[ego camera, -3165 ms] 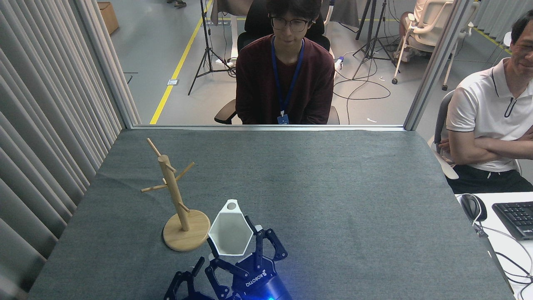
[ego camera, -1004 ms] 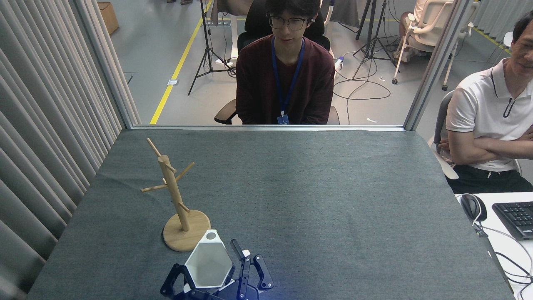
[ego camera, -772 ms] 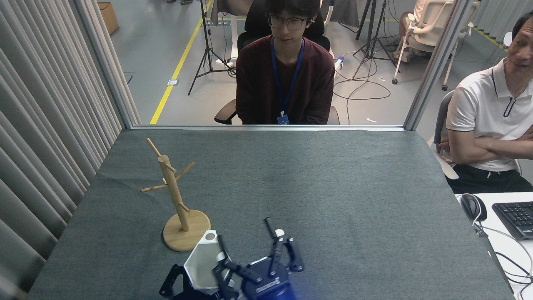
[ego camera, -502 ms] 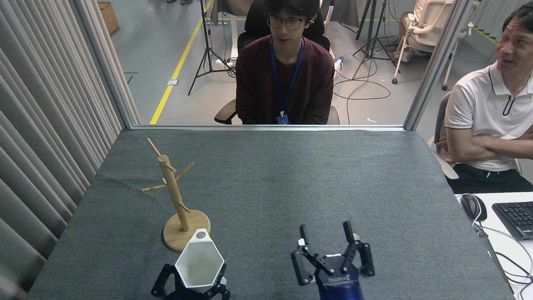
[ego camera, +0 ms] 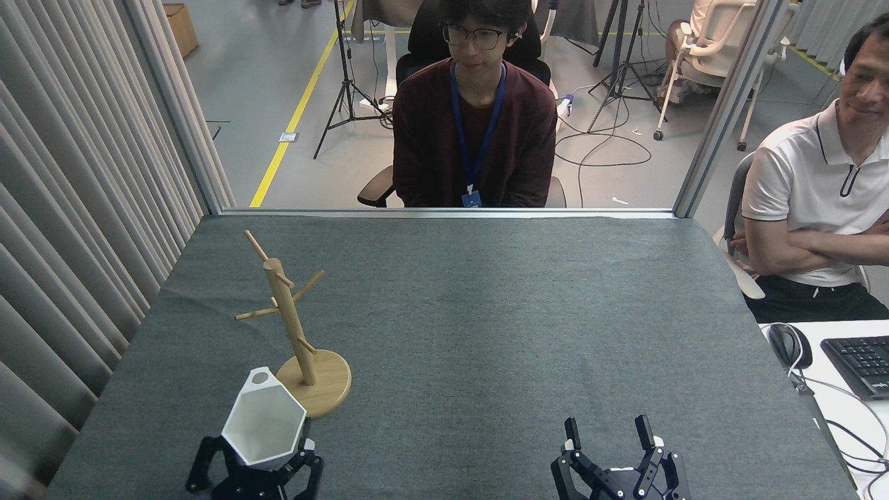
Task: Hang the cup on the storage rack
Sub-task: 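Withdraw the right gripper back toward the robot, then raise the cup with the left gripper beside the wooden stand's arm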
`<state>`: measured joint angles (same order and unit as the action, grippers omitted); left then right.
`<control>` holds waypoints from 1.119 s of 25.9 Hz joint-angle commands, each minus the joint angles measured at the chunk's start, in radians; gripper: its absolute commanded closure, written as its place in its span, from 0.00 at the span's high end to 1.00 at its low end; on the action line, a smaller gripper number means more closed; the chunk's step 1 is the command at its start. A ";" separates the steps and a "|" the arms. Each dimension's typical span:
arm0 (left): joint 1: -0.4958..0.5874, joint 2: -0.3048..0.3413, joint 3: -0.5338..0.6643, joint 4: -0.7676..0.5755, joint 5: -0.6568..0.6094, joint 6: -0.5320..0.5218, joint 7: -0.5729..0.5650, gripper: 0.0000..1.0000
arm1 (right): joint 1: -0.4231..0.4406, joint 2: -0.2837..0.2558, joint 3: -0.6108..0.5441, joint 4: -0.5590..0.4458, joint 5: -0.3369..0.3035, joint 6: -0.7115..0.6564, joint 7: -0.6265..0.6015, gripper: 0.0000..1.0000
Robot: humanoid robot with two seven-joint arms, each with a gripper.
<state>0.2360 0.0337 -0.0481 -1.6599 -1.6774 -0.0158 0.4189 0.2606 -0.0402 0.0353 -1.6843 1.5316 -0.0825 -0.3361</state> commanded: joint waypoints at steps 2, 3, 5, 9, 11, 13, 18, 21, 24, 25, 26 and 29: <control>-0.073 0.006 0.021 0.086 -0.012 0.155 -0.002 0.34 | 0.002 0.002 -0.003 0.008 -0.001 -0.002 0.003 0.98; -0.098 0.006 0.019 0.114 -0.016 0.195 -0.002 0.34 | 0.002 0.002 -0.003 0.011 -0.001 -0.002 0.003 0.98; -0.142 0.005 0.021 0.170 -0.053 0.257 -0.002 0.34 | 0.002 0.005 -0.003 0.017 -0.001 0.003 0.003 0.98; -0.241 -0.008 0.048 0.289 -0.133 0.318 -0.002 0.34 | 0.002 0.005 -0.003 0.028 -0.001 0.013 0.003 0.98; -0.270 -0.008 0.076 0.318 -0.137 0.321 0.000 0.34 | 0.002 0.003 -0.003 0.028 -0.001 0.013 0.003 0.98; -0.284 -0.006 0.083 0.335 -0.137 0.321 0.001 0.35 | -0.003 0.003 -0.003 0.031 0.001 0.015 0.003 0.98; -0.303 -0.003 0.091 0.342 -0.139 0.324 0.003 0.35 | -0.011 0.003 -0.002 0.034 0.001 0.015 0.003 0.98; -0.308 -0.003 0.093 0.345 -0.148 0.323 0.003 0.35 | -0.015 0.000 -0.002 0.040 0.001 0.015 0.003 0.98; -0.316 0.000 0.093 0.364 -0.154 0.324 0.006 0.35 | -0.023 0.002 -0.003 0.052 0.001 0.021 0.002 0.98; -0.317 -0.001 0.093 0.367 -0.165 0.324 0.012 0.35 | -0.023 0.002 -0.003 0.052 0.001 0.027 0.002 0.98; -0.317 -0.003 0.093 0.376 -0.182 0.327 0.020 0.35 | -0.023 0.002 -0.002 0.054 0.001 0.029 0.002 0.98; -0.336 -0.006 0.094 0.416 -0.237 0.336 0.038 0.35 | -0.026 0.002 -0.003 0.054 0.001 0.029 0.002 0.98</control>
<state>-0.0845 0.0305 0.0445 -1.2750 -1.8719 0.3141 0.4418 0.2377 -0.0382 0.0325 -1.6320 1.5324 -0.0561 -0.3300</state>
